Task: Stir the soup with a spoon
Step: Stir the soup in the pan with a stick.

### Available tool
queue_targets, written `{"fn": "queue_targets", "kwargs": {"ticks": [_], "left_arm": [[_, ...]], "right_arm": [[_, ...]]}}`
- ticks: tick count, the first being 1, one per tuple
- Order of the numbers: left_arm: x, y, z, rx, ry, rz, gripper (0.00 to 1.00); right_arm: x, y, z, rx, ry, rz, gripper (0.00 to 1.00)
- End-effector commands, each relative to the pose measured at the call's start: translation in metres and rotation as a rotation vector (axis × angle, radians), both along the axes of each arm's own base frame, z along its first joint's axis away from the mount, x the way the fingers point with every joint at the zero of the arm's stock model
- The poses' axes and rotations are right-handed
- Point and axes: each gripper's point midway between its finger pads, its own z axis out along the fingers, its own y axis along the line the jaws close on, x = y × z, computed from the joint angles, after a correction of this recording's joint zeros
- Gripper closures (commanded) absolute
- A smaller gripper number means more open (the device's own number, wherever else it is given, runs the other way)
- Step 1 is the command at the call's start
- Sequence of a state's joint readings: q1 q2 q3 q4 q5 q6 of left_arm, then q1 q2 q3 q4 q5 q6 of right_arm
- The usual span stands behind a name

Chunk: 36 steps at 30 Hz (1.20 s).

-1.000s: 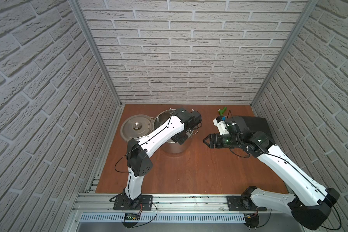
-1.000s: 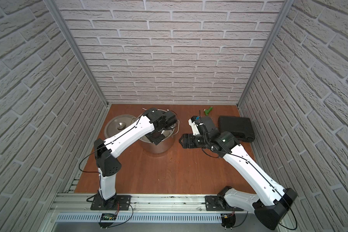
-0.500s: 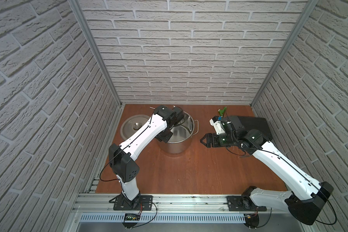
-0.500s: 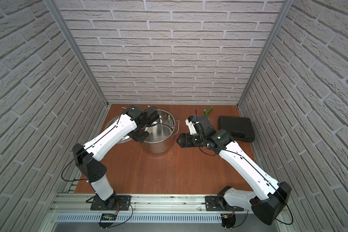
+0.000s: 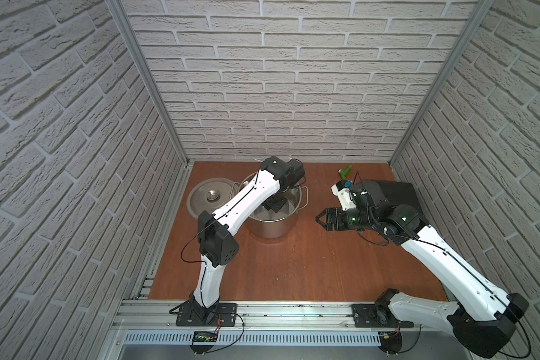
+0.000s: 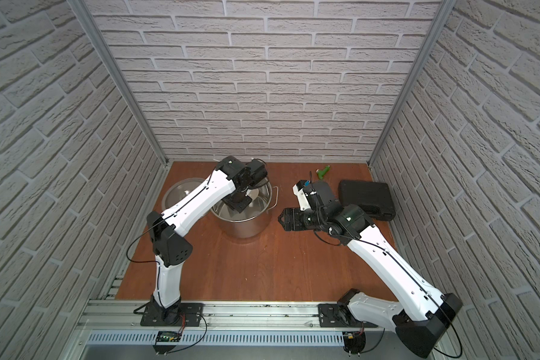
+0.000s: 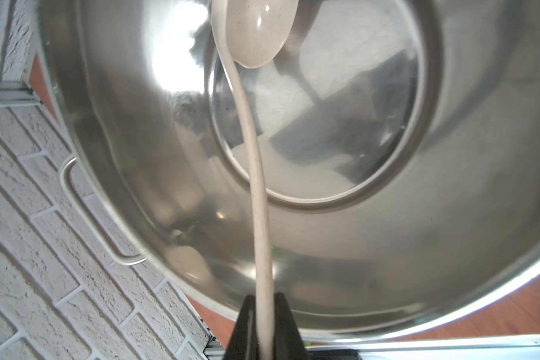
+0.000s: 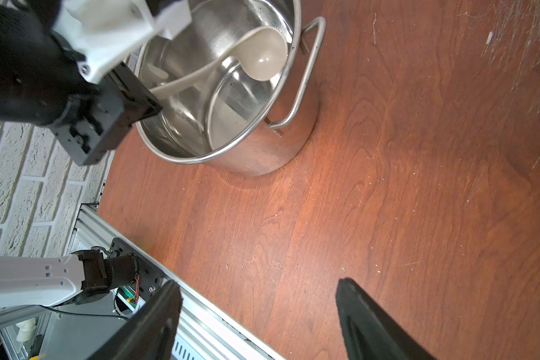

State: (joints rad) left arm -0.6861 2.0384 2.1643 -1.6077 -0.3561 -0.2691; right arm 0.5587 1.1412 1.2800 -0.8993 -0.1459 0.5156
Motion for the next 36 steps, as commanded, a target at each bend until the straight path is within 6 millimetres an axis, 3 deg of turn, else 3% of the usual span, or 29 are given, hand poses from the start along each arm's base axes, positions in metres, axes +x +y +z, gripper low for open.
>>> {"fn": "queue_targets", "kwargs": {"ticks": [1,5,10,15,19,24,28,33,36], "left_arm": [[-0.029,-0.008,0.003,0.021,0.079,-0.021,1.00],[-0.049,-0.003,0.002,0.070,0.112,-0.029,1.00],[-0.069,0.024,0.004,0.134,0.132,0.001,1.00],[-0.074,0.062,0.010,0.193,0.121,0.063,1.00],[-0.070,0.084,0.013,0.217,0.127,0.098,1.00],[-0.045,0.103,0.020,0.201,0.086,0.151,1.00],[-0.021,0.091,0.023,0.149,0.038,0.145,1.00],[-0.005,0.052,0.016,0.086,0.022,0.082,1.00],[-0.007,0.027,0.008,0.069,0.032,0.035,1.00]], "right_arm": [[-0.002,-0.001,0.007,0.002,-0.035,-0.001,0.19],[-0.002,0.000,0.007,0.008,-0.036,0.001,0.19],[0.001,0.004,0.007,0.024,-0.035,0.006,0.19],[0.005,0.012,0.003,0.044,-0.023,0.014,0.19],[0.007,0.013,0.005,0.052,-0.025,0.013,0.19],[0.006,0.014,0.004,0.052,-0.022,0.015,0.19],[0.004,0.010,0.004,0.042,-0.023,0.007,0.19],[0.002,0.003,0.006,0.024,-0.031,-0.009,0.19],[0.001,0.001,0.006,0.018,-0.032,-0.019,0.19]]}}
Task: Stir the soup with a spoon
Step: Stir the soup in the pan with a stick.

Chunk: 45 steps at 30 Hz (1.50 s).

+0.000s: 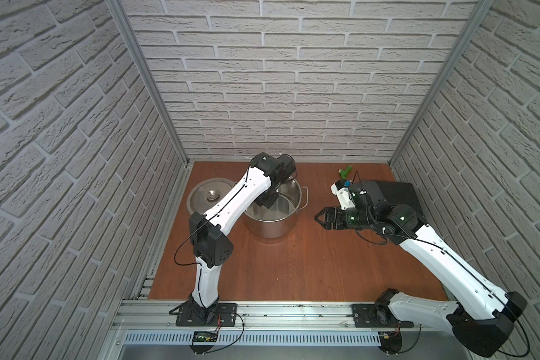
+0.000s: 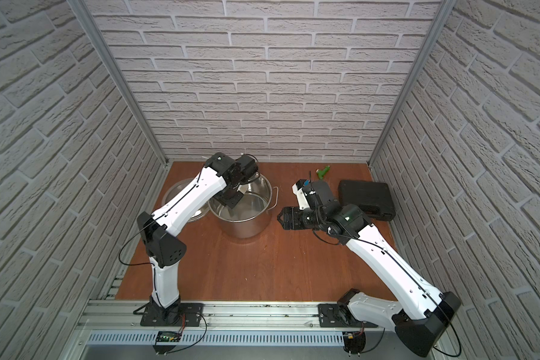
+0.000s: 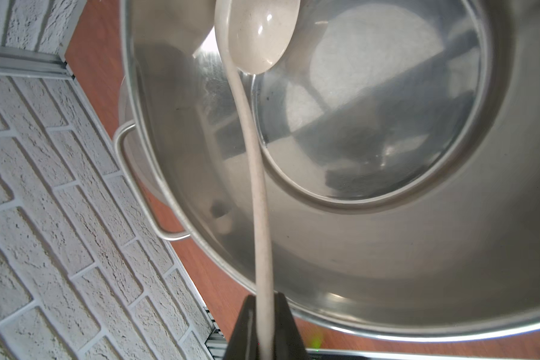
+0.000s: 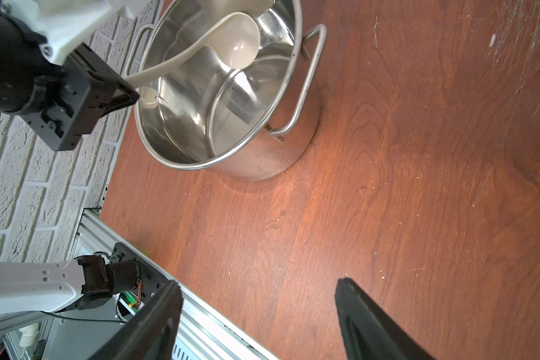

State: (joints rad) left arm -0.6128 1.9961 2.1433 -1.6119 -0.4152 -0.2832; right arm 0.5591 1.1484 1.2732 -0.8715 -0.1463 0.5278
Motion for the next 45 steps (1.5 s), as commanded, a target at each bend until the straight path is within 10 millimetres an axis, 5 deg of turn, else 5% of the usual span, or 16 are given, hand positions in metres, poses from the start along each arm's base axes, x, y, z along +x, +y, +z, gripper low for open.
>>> {"fn": "queue_targets", "kwargs": {"ticks": [1,9,19,28,38,45], "left_arm": [[-0.020,-0.017,-0.009,0.023,0.094,-0.059,1.00],[-0.048,-0.034,-0.010,-0.003,0.135,-0.098,1.00],[-0.091,0.018,0.003,0.062,0.161,-0.021,1.00],[-0.069,0.057,0.011,0.094,0.094,0.048,1.00],[-0.027,0.016,0.007,0.001,0.038,-0.015,1.00],[-0.032,-0.021,-0.001,-0.070,0.066,-0.058,1.00]], "right_arm": [[-0.003,-0.003,0.007,0.005,-0.028,-0.012,0.19],[-0.002,-0.002,0.008,0.012,-0.029,-0.018,0.19],[0.004,0.008,0.007,0.043,-0.024,-0.009,0.20],[0.005,0.013,0.008,0.048,-0.024,0.004,0.19],[-0.001,-0.004,0.007,-0.064,-0.044,0.030,0.07],[-0.004,-0.009,0.001,-0.109,-0.046,0.047,0.06]]}}
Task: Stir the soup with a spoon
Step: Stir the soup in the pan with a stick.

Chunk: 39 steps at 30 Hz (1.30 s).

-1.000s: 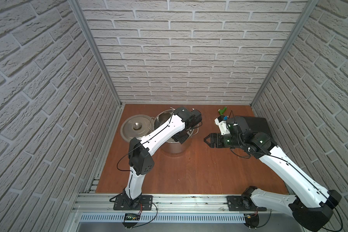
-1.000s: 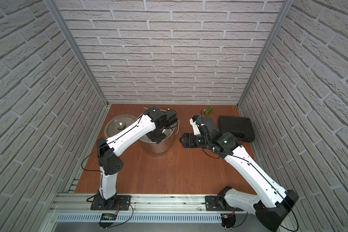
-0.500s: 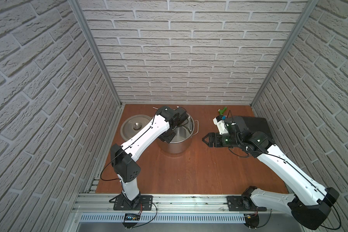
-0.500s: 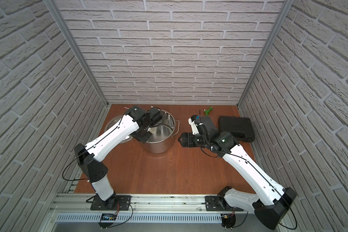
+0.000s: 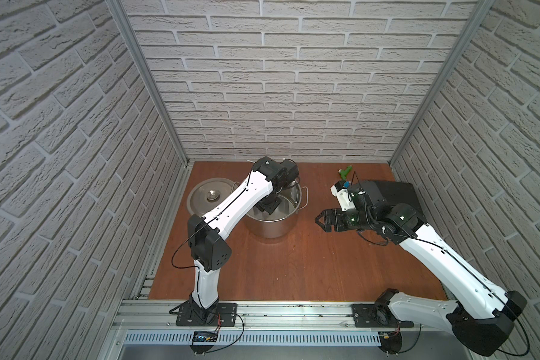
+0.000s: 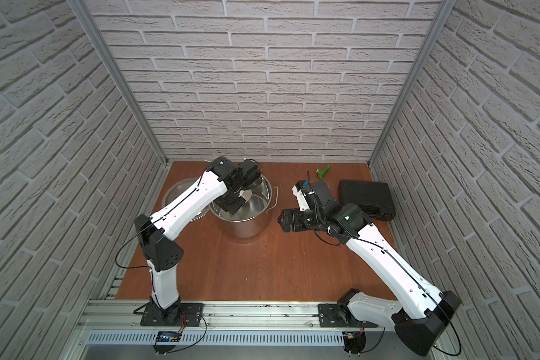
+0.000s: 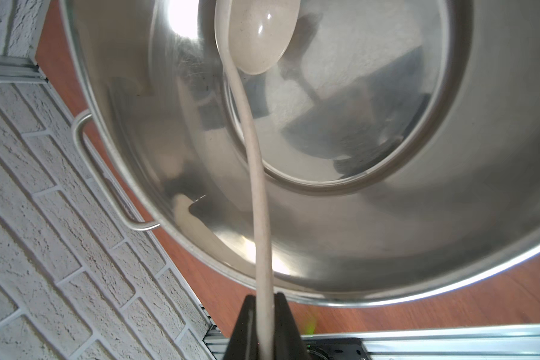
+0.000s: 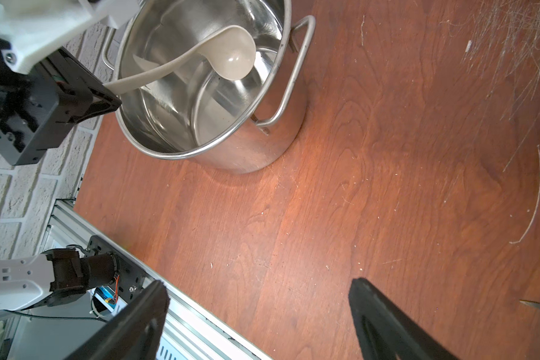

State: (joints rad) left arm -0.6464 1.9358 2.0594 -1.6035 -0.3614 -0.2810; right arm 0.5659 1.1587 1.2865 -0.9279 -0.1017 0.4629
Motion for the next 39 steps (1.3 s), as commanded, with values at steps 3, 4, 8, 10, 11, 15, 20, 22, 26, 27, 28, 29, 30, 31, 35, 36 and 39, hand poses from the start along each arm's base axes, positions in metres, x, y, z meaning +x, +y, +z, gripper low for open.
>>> {"fn": "queue_targets", "kwargs": {"ticks": [3,4,8,10,11,15,20,22,26,27,28,29,30,31,35,36,39], "left_arm": [[-0.022,-0.022,0.000,-0.063,0.041,-0.048,1.00],[-0.026,-0.022,-0.001,-0.064,0.051,-0.053,1.00],[-0.045,-0.008,0.004,-0.043,0.065,-0.047,1.00],[-0.052,0.005,0.007,-0.012,0.066,-0.027,1.00],[-0.056,0.013,0.010,0.005,0.065,-0.016,1.00],[-0.065,0.038,0.014,0.045,0.058,0.027,1.00],[-0.055,0.064,0.017,0.105,0.028,0.074,1.00],[-0.047,0.066,0.016,0.113,0.025,0.080,1.00],[-0.030,0.048,0.014,0.058,0.006,0.060,1.00],[-0.025,0.041,0.014,0.040,-0.004,0.052,1.00],[-0.021,0.034,0.014,0.031,-0.008,0.042,1.00],[-0.018,0.027,0.014,0.019,-0.015,0.031,1.00],[-0.015,0.018,0.013,0.005,-0.016,0.018,1.00],[-0.013,0.011,0.012,-0.001,-0.018,0.004,1.00],[-0.010,-0.017,0.008,-0.047,0.000,-0.047,1.00],[-0.011,-0.022,0.006,-0.053,0.006,-0.060,1.00],[-0.019,-0.028,0.006,-0.068,0.022,-0.071,1.00]], "right_arm": [[0.000,-0.001,0.007,-0.021,-0.042,0.022,0.06],[0.000,-0.001,0.007,-0.020,-0.043,0.024,0.06],[0.002,0.004,0.007,0.000,-0.039,0.025,0.06],[0.004,0.007,0.005,0.012,-0.036,0.025,0.06],[0.004,0.009,0.005,0.021,-0.033,0.026,0.06],[0.009,0.017,0.003,0.050,-0.026,0.028,0.06],[0.011,0.022,0.003,0.071,-0.018,0.029,0.06],[0.010,0.021,0.004,0.073,-0.022,0.027,0.06],[0.007,0.015,0.008,0.065,-0.033,0.013,0.06],[0.006,0.013,0.009,0.062,-0.035,0.008,0.06],[0.004,0.011,0.009,0.059,-0.036,0.004,0.06],[0.003,0.009,0.009,0.055,-0.037,-0.002,0.06],[0.001,0.007,0.008,0.051,-0.038,-0.007,0.06],[0.000,0.005,0.008,0.050,-0.039,-0.013,0.06],[-0.004,-0.002,0.009,0.040,-0.044,-0.028,0.06],[-0.004,-0.003,0.009,0.037,-0.046,-0.030,0.06],[-0.005,-0.004,0.010,0.033,-0.048,-0.033,0.06]]}}
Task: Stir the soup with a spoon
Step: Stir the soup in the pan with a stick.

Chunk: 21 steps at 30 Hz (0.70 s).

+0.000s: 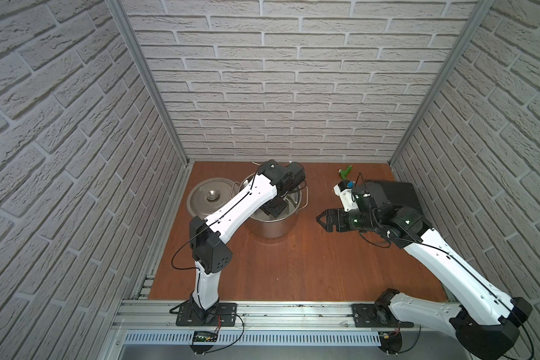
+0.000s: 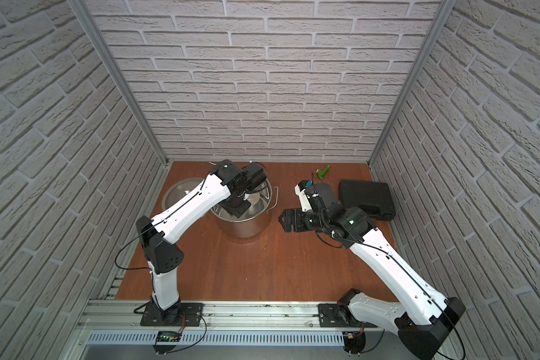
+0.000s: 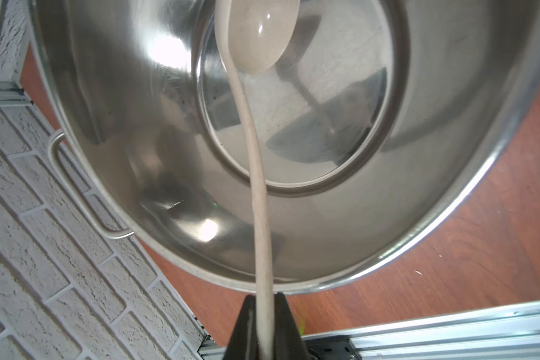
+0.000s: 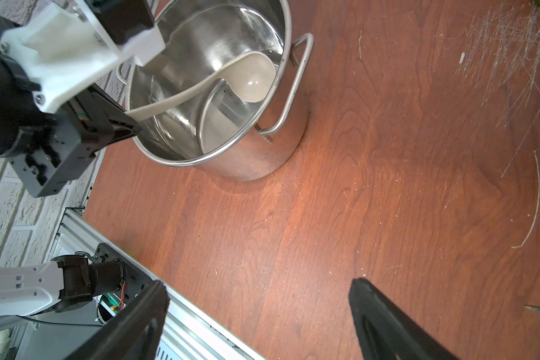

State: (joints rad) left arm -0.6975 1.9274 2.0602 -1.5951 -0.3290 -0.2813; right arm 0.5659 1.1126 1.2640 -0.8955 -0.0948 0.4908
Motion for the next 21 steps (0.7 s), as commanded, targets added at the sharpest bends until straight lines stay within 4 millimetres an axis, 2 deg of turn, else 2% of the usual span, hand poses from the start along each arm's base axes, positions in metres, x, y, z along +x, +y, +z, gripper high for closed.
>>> {"fn": "queue_targets", "kwargs": {"ticks": [1,5,9,12,16,18,21], "left_arm": [[-0.011,-0.007,0.005,-0.033,0.022,-0.020,1.00],[-0.033,0.006,0.010,-0.025,0.034,-0.003,1.00],[-0.057,0.029,0.009,0.016,0.063,0.027,1.00],[-0.066,0.048,0.011,0.068,0.078,0.047,1.00],[-0.064,0.072,0.017,0.100,0.071,0.104,1.00],[-0.056,0.087,0.021,0.132,0.048,0.132,1.00],[-0.045,0.098,0.024,0.134,0.041,0.159,1.00]], "right_arm": [[-0.002,-0.002,0.001,-0.007,-0.011,-0.008,0.06],[0.001,0.001,0.001,0.002,-0.013,-0.009,0.06],[0.006,0.008,0.001,0.019,-0.012,-0.005,0.06],[0.009,0.012,-0.001,0.028,-0.007,0.002,0.06],[0.011,0.016,-0.002,0.046,0.001,0.002,0.06],[0.011,0.017,-0.002,0.053,0.001,0.002,0.06],[0.010,0.016,-0.001,0.055,-0.001,-0.002,0.06]]}}
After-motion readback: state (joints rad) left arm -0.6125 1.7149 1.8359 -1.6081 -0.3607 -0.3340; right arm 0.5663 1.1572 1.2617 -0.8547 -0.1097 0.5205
